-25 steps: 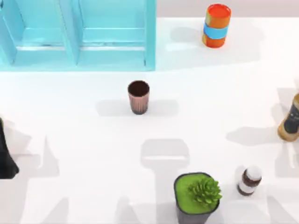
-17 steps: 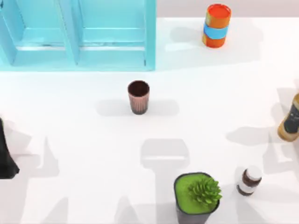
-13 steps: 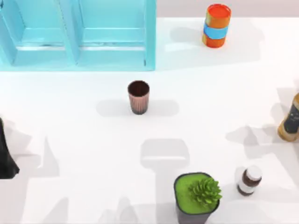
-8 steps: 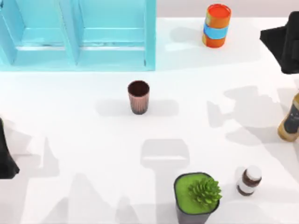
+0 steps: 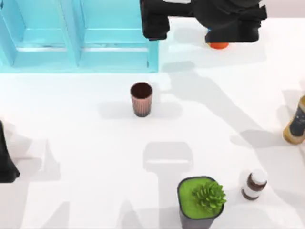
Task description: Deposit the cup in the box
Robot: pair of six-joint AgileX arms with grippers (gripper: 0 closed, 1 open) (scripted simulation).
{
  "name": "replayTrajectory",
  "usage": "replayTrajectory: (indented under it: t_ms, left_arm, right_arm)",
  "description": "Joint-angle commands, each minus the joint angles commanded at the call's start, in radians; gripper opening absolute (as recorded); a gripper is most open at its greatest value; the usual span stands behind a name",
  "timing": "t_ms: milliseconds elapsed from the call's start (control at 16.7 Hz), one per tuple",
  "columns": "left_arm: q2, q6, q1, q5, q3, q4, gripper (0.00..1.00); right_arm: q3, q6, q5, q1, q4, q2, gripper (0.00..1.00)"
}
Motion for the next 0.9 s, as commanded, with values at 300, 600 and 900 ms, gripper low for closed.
replayTrajectory:
  t_ms: [300,600,900]
  left_arm:
    - [0.000,0.000,0.000,0.000,0.000,0.000,1.00]
    - [0.000,0.000,0.000,0.000,0.000,0.000,1.00]
    - [0.000,0.000,0.000,0.000,0.000,0.000,1.00]
  right_arm:
    - [0.346,0.113,0.079,0.052,-0.194,0.378,1.00]
    - [0.591,0.196,0.166,0.057,-0.295,0.618,1.00]
    - [0.678,0.229,0.209,0.051,-0.324,0.701,1.00]
